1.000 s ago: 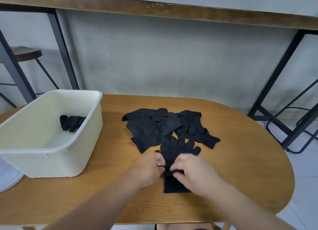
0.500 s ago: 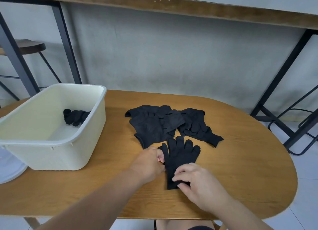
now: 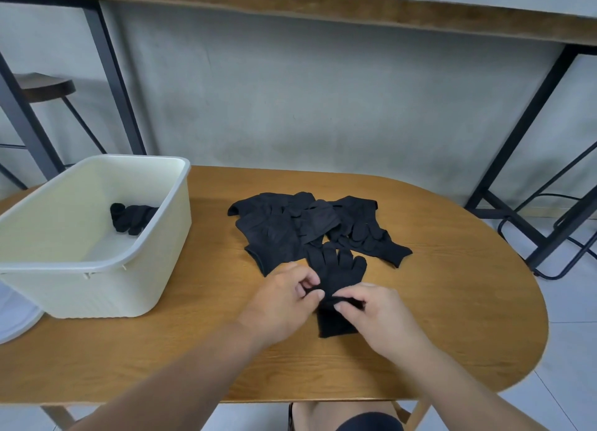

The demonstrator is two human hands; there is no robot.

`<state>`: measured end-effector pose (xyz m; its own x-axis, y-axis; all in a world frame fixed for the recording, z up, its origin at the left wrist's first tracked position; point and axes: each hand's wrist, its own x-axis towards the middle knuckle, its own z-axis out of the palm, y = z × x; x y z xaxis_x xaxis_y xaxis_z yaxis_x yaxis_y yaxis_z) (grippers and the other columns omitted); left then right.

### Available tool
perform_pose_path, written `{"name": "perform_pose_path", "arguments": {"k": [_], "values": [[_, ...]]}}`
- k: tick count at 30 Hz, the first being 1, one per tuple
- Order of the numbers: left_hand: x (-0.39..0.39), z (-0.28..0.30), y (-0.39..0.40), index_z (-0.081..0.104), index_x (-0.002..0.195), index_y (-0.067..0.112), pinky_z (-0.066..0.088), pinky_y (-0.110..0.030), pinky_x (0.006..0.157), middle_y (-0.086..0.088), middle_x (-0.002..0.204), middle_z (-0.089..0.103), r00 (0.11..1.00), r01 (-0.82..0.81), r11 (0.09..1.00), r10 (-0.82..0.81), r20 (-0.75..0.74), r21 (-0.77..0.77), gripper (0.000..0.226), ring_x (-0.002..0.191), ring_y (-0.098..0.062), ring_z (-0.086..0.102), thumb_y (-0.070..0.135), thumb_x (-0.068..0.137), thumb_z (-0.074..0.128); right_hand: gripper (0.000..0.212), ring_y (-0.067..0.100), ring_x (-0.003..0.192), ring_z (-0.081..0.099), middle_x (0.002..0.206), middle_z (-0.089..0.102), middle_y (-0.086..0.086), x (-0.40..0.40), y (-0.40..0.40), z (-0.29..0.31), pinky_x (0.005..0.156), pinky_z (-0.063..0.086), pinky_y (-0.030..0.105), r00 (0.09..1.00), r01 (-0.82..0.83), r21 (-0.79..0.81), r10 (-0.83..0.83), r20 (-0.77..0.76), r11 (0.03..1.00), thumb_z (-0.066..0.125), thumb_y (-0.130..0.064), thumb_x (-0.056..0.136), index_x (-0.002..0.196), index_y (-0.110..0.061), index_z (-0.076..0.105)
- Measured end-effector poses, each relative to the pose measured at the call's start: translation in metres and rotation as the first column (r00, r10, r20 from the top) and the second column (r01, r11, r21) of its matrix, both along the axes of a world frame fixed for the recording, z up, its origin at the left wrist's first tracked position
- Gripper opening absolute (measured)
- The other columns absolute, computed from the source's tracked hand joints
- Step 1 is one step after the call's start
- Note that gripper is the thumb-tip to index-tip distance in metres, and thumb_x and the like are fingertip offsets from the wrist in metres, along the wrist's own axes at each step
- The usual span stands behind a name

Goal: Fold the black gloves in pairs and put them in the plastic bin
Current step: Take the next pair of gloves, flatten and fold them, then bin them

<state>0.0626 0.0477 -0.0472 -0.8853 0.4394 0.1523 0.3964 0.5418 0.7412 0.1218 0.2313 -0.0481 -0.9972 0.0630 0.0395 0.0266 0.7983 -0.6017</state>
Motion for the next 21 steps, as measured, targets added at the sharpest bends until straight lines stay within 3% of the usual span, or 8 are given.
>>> {"name": "perform_pose_path", "arguments": {"k": [3,7,12,14,17,21], "values": [[0.001,0.001,0.007,0.063,0.105,0.036,0.043,-0.013,0.077,0.021,0.096,0.051,0.994,0.106,0.993,-0.107,-0.001,-0.048,0.023,0.087,0.0,0.05,0.042,0.084,0.068,0.016,0.004,0.086,0.058,0.092,0.062,-0.015,-0.008,0.002,0.01,0.078,0.053,0.032,1.0,0.022,0.025,-0.022,-0.012,0.999,0.063,-0.031,0.092,0.099,-0.039,0.074],[-0.013,0.009,0.018,0.071,0.103,0.025,0.05,-0.023,0.081,0.016,0.094,0.057,0.978,0.062,0.995,-0.076,-0.192,-0.082,0.015,0.083,-0.002,0.055,0.03,0.089,0.066,0.017,0.006,0.078,0.061,0.097,0.068,-0.011,-0.026,0.002,0.035,0.079,0.054,0.031,1.0,0.015,0.075,-0.014,-0.02,0.997,0.065,-0.027,0.092,0.105,-0.033,0.075],[-0.024,0.033,0.028,0.073,0.104,0.019,0.048,-0.015,0.081,0.01,0.101,0.062,0.88,-0.029,0.998,0.048,-0.473,0.047,0.015,0.086,-0.003,0.058,0.019,0.091,0.064,0.018,0.001,0.089,0.057,0.103,0.066,-0.011,-0.033,0.01,0.058,0.084,0.045,0.016,0.903,0.0,0.199,0.086,-0.422,0.98,0.068,-0.018,0.089,0.105,-0.023,0.076],[-0.015,0.02,0.023,0.071,0.107,0.019,0.05,-0.018,0.082,0.009,0.103,0.06,0.862,0.037,0.996,-0.071,-0.502,-0.077,0.017,0.087,-0.004,0.058,0.021,0.092,0.062,0.021,0.0,0.091,0.056,0.108,0.064,-0.013,-0.02,0.014,0.042,0.087,0.049,0.02,0.927,-0.077,0.259,0.164,-0.336,0.963,0.067,-0.022,0.09,0.109,-0.025,0.074],[0.005,-0.013,0.012,0.071,0.11,0.025,0.045,-0.016,0.087,0.012,0.107,0.058,0.865,0.123,0.948,-0.247,-0.436,-0.292,0.019,0.096,-0.001,0.05,0.026,0.093,0.063,0.028,-0.003,0.105,0.051,0.12,0.056,-0.02,0.005,0.017,0.004,0.096,0.046,0.021,0.974,-0.209,0.294,0.225,-0.021,0.933,0.057,-0.029,0.096,0.123,-0.032,0.066],[0.015,-0.025,0.004,0.066,0.118,0.025,0.041,-0.015,0.089,0.013,0.114,0.052,0.916,0.204,0.944,-0.278,-0.29,-0.259,0.027,0.102,-0.002,0.047,0.032,0.099,0.049,0.029,-0.002,0.101,0.053,0.119,0.05,-0.026,0.01,0.023,-0.007,0.089,0.042,0.011,0.977,-0.21,0.239,0.211,0.019,0.948,0.053,-0.029,0.098,0.124,-0.032,0.067]]}}
